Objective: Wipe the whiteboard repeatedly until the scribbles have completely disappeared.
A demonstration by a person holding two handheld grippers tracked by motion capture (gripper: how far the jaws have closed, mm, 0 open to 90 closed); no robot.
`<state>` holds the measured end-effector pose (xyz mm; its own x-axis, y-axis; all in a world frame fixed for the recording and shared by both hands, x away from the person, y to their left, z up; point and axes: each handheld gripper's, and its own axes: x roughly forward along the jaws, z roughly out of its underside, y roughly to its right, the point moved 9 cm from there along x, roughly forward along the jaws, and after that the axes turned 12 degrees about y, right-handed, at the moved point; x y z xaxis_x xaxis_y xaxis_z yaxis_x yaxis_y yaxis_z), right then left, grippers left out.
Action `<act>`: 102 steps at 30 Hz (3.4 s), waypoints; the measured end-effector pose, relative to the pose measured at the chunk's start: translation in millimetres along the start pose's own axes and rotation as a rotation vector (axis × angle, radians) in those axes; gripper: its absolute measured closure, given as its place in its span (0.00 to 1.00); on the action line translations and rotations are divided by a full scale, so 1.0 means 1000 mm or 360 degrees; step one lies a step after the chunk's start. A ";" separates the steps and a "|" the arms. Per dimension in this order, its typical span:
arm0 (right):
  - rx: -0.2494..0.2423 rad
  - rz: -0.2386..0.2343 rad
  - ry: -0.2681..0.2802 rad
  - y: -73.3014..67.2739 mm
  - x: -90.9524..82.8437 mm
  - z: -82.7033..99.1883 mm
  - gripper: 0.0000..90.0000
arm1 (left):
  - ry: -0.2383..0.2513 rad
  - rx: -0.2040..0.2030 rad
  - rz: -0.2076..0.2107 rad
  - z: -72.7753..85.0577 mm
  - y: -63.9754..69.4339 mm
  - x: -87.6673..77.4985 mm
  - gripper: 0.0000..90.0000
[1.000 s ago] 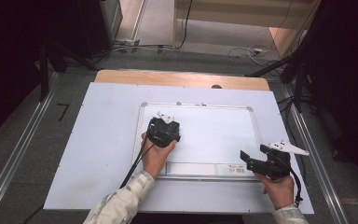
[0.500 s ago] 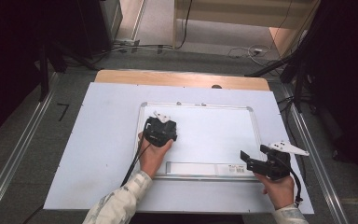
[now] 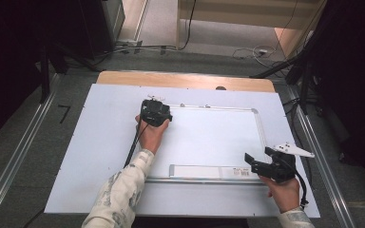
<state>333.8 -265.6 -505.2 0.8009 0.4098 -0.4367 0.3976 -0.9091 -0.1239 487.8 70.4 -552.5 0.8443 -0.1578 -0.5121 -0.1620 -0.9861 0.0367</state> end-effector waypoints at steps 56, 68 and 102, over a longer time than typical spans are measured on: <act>-0.0004 -0.0008 -0.0007 -0.002 0.001 0.000 0.14 | -0.0014 0.0056 0.0076 0.015 0.044 -0.020 0.47; -0.0011 -0.0003 -0.0012 -0.003 0.000 0.001 0.14 | -0.0001 0.0079 0.0139 0.040 0.061 -0.058 0.47; 0.0002 -0.0003 -0.0004 0.000 0.000 0.000 0.14 | -0.0048 -0.0025 0.0026 0.015 0.023 -0.024 0.47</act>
<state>333.2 -265.6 -505.3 0.7989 0.4113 -0.4388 0.3986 -0.9084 -0.1259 456.5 51.9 -552.0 0.8257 -0.1723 -0.5372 -0.1672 -0.9842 0.0586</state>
